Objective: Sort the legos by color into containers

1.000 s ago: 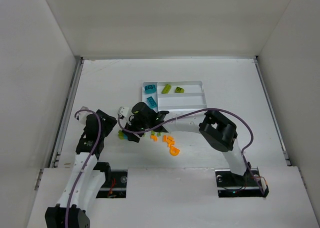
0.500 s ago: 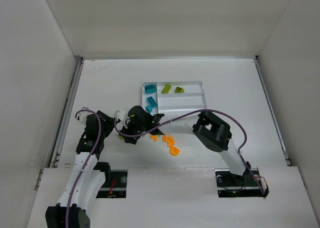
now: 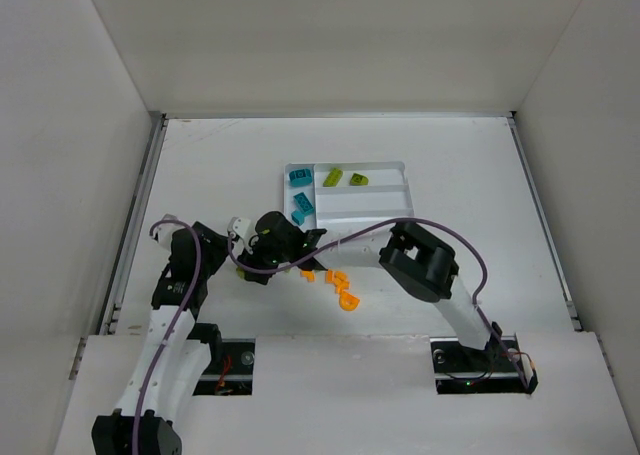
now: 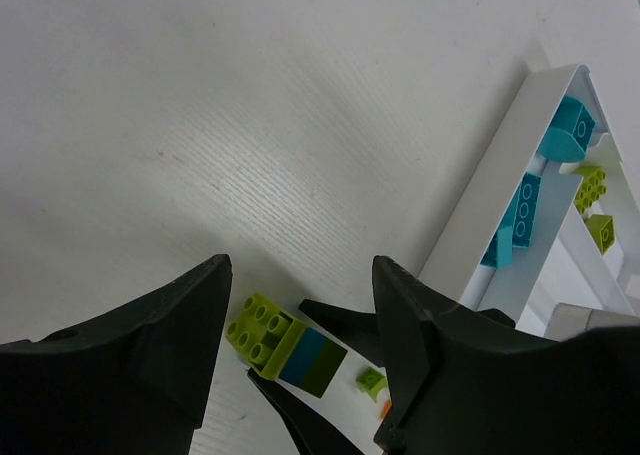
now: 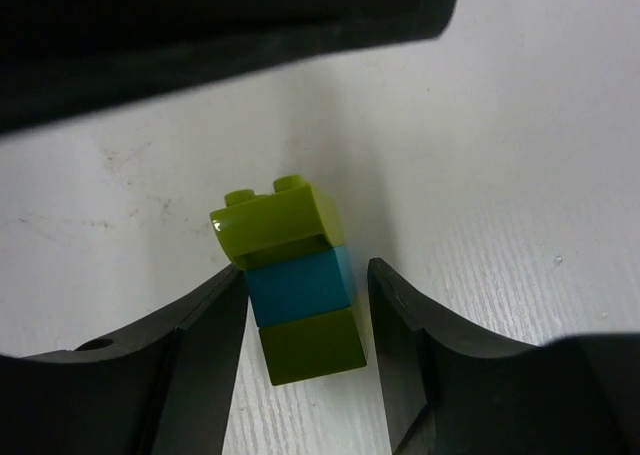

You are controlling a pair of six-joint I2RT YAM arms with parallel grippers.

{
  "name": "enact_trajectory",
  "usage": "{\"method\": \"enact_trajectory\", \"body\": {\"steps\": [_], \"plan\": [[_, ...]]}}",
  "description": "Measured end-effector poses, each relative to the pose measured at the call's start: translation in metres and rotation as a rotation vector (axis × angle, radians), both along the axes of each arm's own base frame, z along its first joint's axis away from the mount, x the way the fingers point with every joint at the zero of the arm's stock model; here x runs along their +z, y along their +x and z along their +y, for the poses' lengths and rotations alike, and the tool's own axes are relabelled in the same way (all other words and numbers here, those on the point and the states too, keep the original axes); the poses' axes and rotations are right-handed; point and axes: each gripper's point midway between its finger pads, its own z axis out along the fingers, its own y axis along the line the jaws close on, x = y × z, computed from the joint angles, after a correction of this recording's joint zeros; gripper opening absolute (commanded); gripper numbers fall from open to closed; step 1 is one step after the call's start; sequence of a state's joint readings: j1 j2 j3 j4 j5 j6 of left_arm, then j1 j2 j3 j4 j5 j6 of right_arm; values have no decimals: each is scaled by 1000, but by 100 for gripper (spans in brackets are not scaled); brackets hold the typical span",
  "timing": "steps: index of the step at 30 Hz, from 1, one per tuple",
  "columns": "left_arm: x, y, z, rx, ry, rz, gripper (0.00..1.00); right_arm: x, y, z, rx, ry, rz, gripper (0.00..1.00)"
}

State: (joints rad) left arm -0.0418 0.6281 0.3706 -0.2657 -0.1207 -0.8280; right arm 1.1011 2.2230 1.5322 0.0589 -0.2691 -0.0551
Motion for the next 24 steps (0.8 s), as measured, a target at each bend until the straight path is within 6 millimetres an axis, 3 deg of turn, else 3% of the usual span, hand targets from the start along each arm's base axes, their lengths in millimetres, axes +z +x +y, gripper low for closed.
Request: {"method": "enact_trajectory", "body": {"steps": [19, 22, 24], "plan": [[-3, -8, -5, -23, -26, 26, 56, -5, 4, -3, -13, 6, -61, 64], [-2, -10, -5, -25, -28, 22, 56, -5, 4, -6, -17, 1, -68, 57], [-2, -10, -5, -22, -30, 19, 55, -5, 4, -8, -19, 0, -73, 47]]}}
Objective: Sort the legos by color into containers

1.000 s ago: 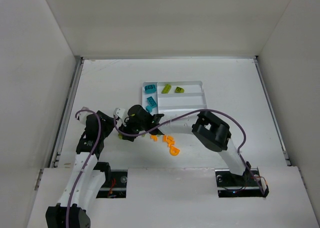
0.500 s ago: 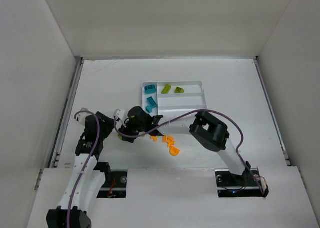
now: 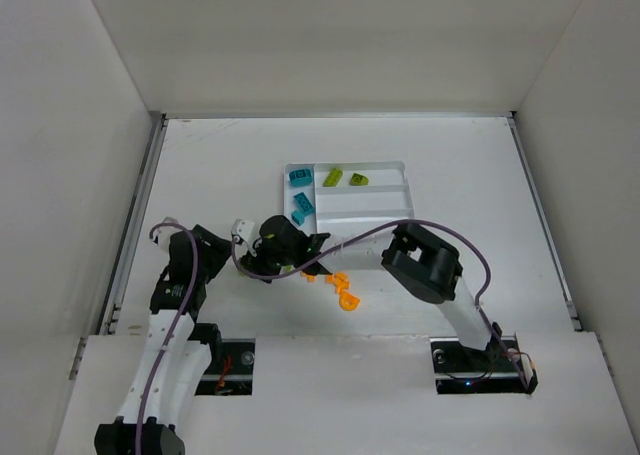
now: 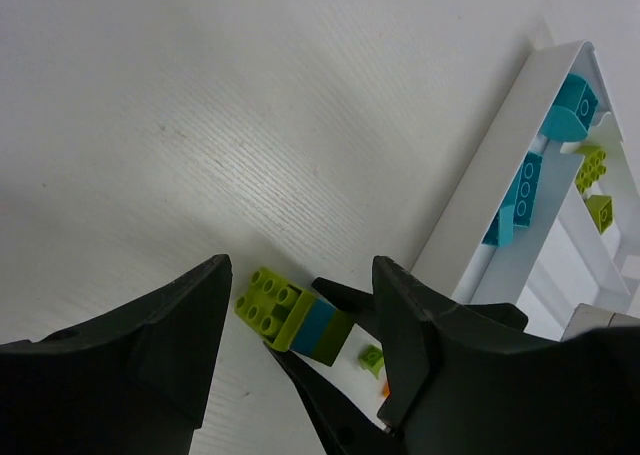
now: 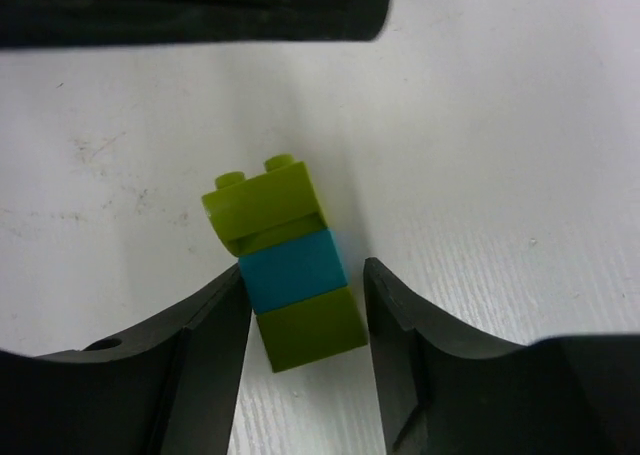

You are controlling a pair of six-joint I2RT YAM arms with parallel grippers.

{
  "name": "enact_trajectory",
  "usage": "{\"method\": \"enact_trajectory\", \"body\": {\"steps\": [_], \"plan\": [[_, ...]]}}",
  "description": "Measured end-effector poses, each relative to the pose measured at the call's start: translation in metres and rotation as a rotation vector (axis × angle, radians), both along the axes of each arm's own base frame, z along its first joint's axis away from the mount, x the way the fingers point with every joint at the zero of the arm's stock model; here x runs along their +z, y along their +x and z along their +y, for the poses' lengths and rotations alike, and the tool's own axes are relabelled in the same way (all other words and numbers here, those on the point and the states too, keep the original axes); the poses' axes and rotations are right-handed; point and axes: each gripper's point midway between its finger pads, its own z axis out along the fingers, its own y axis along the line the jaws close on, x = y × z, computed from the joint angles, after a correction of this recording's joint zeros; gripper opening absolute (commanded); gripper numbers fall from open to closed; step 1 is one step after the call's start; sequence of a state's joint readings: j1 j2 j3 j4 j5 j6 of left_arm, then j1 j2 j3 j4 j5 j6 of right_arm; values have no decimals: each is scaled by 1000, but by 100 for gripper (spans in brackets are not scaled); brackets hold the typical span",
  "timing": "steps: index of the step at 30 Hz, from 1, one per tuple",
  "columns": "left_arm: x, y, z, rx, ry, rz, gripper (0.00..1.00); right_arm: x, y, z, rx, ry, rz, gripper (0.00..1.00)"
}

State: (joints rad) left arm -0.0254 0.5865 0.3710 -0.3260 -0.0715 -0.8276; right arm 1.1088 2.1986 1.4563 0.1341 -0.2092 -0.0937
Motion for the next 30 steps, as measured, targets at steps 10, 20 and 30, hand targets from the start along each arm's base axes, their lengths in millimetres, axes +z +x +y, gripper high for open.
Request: {"method": "enact_trajectory", "body": {"steps": [10, 20, 30], "plan": [[2, -2, -3, -12, -18, -2, 58, 3, -6, -16, -17, -13, 11, 27], [37, 8, -42, -121, -227, -113, 69, 126, -34, -62, -38, 198, 26, 27], [97, 15, -127, -394, -483, -303, 73, 122, -35, -121, -170, 250, 124, 26]]}}
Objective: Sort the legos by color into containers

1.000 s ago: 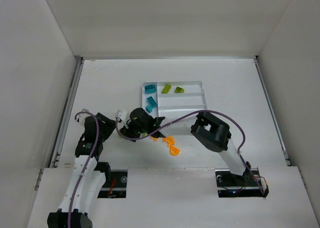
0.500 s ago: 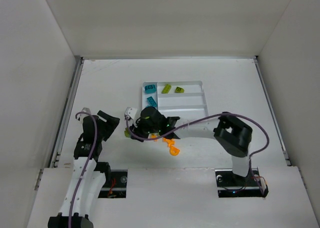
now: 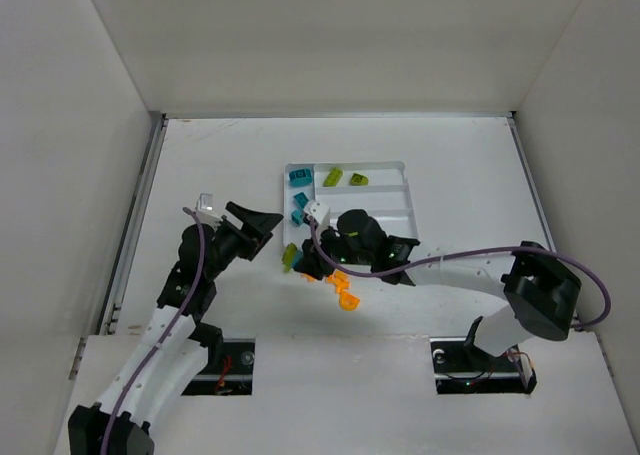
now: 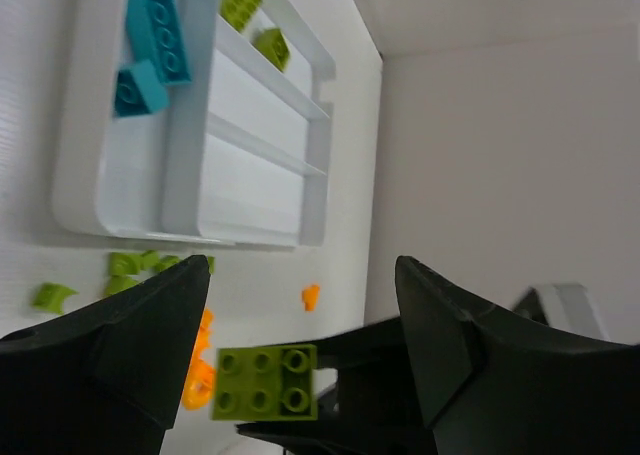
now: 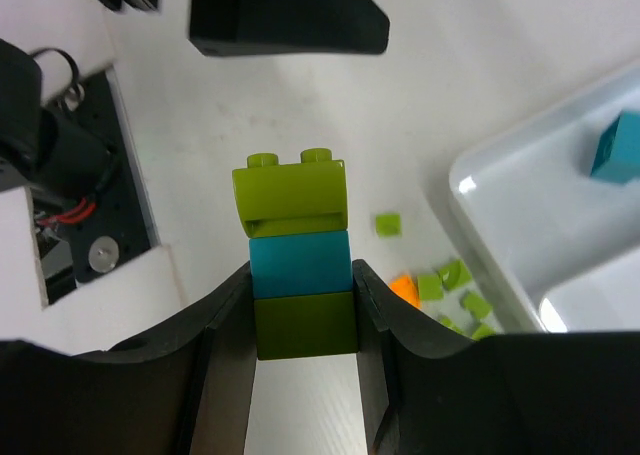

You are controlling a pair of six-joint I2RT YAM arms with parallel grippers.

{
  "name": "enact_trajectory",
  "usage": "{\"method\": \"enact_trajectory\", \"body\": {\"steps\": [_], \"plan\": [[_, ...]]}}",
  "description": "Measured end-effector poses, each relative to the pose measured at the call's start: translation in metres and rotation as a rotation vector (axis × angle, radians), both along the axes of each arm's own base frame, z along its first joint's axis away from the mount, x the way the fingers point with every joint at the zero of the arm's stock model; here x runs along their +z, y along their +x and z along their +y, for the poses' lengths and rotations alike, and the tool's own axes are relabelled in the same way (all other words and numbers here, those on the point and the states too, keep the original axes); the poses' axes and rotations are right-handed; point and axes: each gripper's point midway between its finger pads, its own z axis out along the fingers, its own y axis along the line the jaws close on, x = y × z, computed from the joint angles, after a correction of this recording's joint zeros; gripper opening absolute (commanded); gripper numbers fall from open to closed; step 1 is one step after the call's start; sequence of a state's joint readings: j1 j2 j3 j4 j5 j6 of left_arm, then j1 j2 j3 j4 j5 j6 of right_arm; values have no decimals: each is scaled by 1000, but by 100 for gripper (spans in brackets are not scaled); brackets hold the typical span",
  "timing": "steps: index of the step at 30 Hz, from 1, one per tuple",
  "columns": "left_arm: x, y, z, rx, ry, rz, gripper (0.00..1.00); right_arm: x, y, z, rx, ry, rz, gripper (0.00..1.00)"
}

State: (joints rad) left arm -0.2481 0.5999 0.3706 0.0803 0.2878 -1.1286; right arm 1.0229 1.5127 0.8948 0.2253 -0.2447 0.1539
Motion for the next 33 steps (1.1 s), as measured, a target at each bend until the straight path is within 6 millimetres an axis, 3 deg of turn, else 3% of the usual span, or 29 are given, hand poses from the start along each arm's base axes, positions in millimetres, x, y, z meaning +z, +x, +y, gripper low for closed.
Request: {"method": "enact_trajectory", "body": {"steps": [3, 8, 12, 16, 26, 33], "plan": [[3, -5, -24, -82, -8, -16, 71, -16, 0, -10, -23, -25, 40, 26], [-18, -16, -47, -162, 50, 28, 67, -10, 6, -11, -48, 14, 44, 26], [-30, -19, -47, -151, 121, 41, 66, -3, 14, -17, -82, 60, 50, 26], [-28, -19, -50, -154, 151, 28, 64, 0, 24, -20, -117, 84, 59, 26], [-32, -23, -65, -197, 195, 31, 57, 5, 27, -19, -130, 113, 68, 27], [-33, -18, -61, -161, 212, 24, 62, 3, 27, -19, -131, 109, 70, 27]]}}
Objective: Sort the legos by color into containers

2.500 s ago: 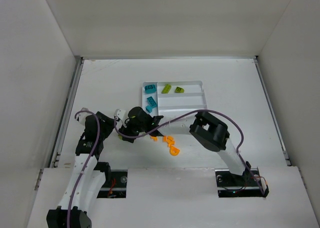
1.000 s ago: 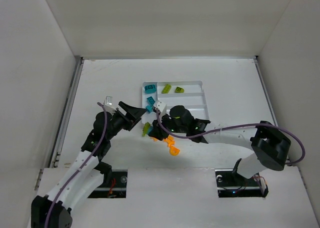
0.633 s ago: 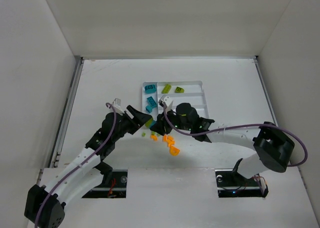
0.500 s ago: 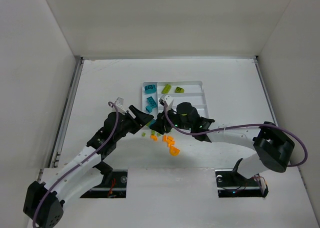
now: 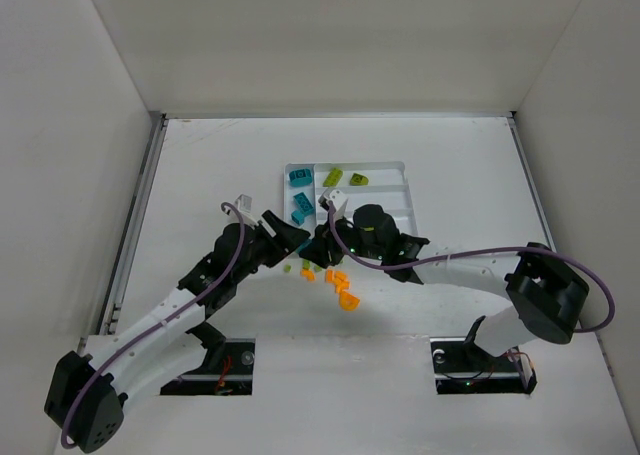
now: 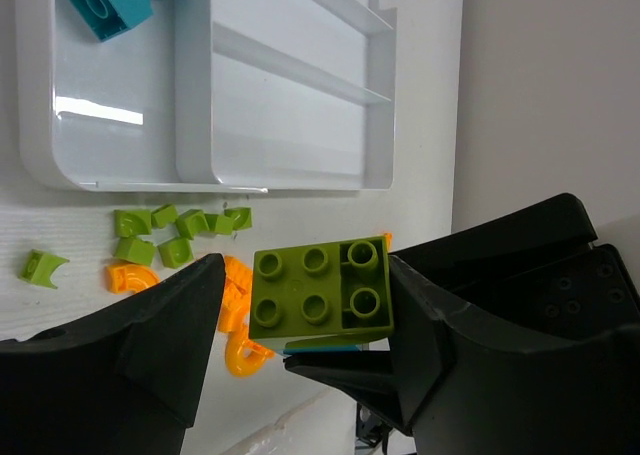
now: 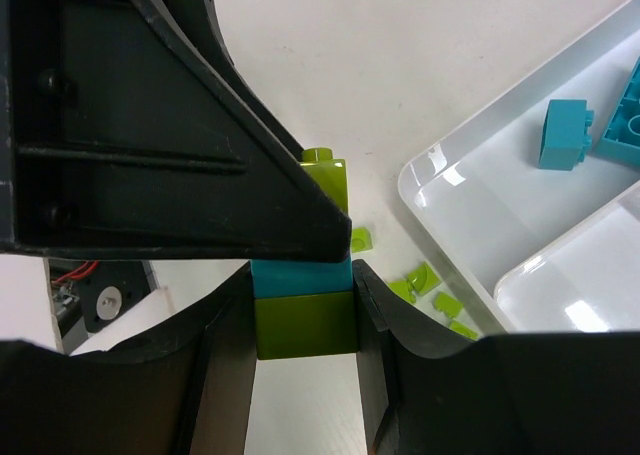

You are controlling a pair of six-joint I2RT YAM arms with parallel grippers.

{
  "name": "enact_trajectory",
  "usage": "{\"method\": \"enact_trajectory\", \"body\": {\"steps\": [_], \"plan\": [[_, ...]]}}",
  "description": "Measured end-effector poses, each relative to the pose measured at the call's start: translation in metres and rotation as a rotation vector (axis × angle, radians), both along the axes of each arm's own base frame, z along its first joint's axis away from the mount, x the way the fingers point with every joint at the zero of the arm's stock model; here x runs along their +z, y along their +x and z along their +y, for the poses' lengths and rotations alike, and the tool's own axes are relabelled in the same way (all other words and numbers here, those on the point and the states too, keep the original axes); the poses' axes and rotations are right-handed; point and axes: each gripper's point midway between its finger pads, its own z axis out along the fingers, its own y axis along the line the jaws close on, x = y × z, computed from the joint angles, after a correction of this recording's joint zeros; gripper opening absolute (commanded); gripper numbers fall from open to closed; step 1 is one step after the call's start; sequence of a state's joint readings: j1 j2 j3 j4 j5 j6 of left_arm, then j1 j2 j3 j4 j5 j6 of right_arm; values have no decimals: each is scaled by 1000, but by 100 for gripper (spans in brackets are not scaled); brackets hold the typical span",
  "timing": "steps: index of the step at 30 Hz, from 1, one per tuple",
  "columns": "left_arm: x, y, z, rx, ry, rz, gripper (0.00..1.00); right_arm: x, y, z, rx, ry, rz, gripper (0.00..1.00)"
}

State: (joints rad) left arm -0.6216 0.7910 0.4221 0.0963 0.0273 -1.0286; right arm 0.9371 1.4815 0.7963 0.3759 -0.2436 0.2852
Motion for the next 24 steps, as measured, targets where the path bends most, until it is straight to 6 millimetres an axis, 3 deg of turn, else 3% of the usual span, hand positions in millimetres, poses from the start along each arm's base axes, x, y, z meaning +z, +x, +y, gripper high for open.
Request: {"method": "enact_trajectory", "body": {"steps": [8, 24], "plan": [[2, 5, 4, 34, 8, -13, 62, -1, 0, 0, 0, -2, 1, 27], [7, 7, -1, 37, 5, -32, 46, -3, 3, 1, -10, -2, -3, 27]]}}
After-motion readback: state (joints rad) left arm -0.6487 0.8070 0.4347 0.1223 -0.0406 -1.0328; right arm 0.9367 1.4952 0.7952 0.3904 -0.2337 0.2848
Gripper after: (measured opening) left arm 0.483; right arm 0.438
